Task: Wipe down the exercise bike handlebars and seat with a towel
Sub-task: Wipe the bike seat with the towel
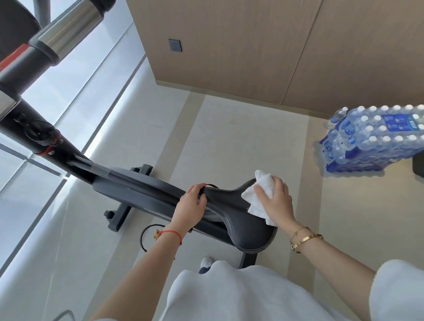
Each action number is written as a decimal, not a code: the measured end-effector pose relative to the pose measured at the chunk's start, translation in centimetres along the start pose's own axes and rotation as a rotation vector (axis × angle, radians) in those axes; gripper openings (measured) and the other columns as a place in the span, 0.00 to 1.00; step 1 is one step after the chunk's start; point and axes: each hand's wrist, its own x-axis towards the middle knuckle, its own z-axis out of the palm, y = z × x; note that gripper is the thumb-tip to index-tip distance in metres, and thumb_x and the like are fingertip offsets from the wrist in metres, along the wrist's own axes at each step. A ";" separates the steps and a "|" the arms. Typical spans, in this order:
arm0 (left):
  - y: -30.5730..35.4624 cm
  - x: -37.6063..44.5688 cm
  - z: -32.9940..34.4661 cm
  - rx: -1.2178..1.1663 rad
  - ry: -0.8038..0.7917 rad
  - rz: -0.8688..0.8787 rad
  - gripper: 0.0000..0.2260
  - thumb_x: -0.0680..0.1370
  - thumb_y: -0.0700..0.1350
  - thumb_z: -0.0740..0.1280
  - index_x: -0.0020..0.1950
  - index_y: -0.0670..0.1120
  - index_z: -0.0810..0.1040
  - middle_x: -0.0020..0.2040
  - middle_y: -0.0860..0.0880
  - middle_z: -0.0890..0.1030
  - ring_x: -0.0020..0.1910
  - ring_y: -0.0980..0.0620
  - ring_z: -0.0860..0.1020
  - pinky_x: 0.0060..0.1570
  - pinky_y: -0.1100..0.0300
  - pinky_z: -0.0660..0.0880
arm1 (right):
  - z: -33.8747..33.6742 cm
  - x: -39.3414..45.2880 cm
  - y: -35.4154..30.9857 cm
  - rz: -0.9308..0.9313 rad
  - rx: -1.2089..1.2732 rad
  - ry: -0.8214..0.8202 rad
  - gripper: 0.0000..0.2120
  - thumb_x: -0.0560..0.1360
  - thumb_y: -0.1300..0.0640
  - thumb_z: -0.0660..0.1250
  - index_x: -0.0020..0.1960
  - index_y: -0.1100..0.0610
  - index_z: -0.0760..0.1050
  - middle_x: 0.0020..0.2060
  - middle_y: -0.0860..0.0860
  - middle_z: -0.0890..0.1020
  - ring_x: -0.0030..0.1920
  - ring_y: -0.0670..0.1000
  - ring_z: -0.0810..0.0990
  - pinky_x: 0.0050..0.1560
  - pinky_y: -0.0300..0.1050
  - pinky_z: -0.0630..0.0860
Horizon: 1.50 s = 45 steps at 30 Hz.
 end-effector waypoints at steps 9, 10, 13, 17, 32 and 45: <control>0.0 0.1 0.2 0.004 0.010 -0.037 0.19 0.82 0.44 0.54 0.73 0.48 0.66 0.72 0.49 0.69 0.69 0.47 0.70 0.66 0.56 0.65 | -1.6 3.5 -2.1 0.144 0.016 -0.178 0.20 0.76 0.37 0.58 0.55 0.51 0.76 0.50 0.49 0.80 0.53 0.54 0.77 0.56 0.50 0.77; -0.1 0.1 0.2 0.006 0.008 -0.039 0.19 0.82 0.44 0.54 0.74 0.48 0.66 0.72 0.49 0.69 0.69 0.47 0.70 0.66 0.56 0.66 | -1.4 3.2 -2.0 0.133 0.021 -0.153 0.20 0.76 0.38 0.57 0.54 0.51 0.76 0.49 0.50 0.80 0.53 0.55 0.78 0.56 0.50 0.76; -0.1 0.1 0.4 0.011 0.008 -0.033 0.19 0.82 0.44 0.54 0.73 0.48 0.66 0.72 0.49 0.69 0.69 0.46 0.69 0.66 0.55 0.66 | -0.6 1.3 -0.2 -0.014 0.035 -0.043 0.15 0.80 0.44 0.59 0.60 0.52 0.73 0.55 0.50 0.79 0.59 0.56 0.76 0.58 0.48 0.72; -0.3 0.1 0.4 0.012 0.015 -0.025 0.19 0.82 0.44 0.54 0.74 0.48 0.66 0.72 0.48 0.69 0.69 0.46 0.69 0.66 0.56 0.65 | 0.7 -2.3 2.4 -0.231 0.016 0.045 0.26 0.81 0.48 0.61 0.76 0.54 0.60 0.68 0.52 0.68 0.70 0.51 0.64 0.68 0.39 0.57; -0.6 0.1 0.2 0.017 0.007 0.019 0.18 0.82 0.44 0.55 0.73 0.47 0.67 0.71 0.48 0.70 0.68 0.46 0.71 0.65 0.56 0.66 | 1.1 0.6 -1.1 -0.654 -0.760 -0.125 0.31 0.76 0.34 0.45 0.65 0.51 0.71 0.62 0.51 0.75 0.70 0.57 0.65 0.72 0.58 0.55; -1.0 0.3 -0.3 0.003 -0.033 0.052 0.19 0.82 0.44 0.57 0.73 0.48 0.67 0.70 0.48 0.72 0.64 0.46 0.74 0.63 0.55 0.70 | 2.0 3.5 -4.2 -0.483 -0.778 -0.172 0.24 0.78 0.37 0.49 0.52 0.50 0.77 0.49 0.47 0.81 0.54 0.54 0.77 0.52 0.50 0.68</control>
